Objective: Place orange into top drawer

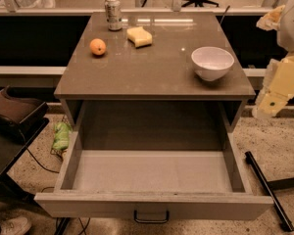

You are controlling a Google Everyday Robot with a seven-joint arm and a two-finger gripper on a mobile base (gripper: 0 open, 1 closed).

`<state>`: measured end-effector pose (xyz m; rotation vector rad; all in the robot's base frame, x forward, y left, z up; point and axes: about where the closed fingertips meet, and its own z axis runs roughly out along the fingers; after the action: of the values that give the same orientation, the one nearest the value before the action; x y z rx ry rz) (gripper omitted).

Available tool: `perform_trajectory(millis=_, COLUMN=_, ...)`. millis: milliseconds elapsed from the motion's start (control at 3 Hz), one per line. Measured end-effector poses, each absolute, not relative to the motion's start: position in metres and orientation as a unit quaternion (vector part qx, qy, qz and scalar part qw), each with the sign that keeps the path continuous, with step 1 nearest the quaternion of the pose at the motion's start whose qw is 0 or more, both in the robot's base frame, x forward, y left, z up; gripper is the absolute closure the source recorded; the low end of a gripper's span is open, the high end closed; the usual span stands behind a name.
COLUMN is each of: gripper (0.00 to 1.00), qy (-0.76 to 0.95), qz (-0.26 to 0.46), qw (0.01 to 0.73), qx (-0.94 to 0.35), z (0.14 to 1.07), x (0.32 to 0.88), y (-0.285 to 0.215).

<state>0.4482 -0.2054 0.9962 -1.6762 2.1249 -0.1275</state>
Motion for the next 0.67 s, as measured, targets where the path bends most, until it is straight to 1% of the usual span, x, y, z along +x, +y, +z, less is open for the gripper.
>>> perform_trajectory(millis=333, gripper=0.0, qy=0.764, qz=0.037, qw=0.32, qx=-0.559, z=0.992, x=0.502, y=-0.162)
perform_trajectory(millis=667, gripper=0.0, qy=0.736, qz=0.134, qw=0.405, qx=-0.526, z=0.98, x=0.541, y=-0.111)
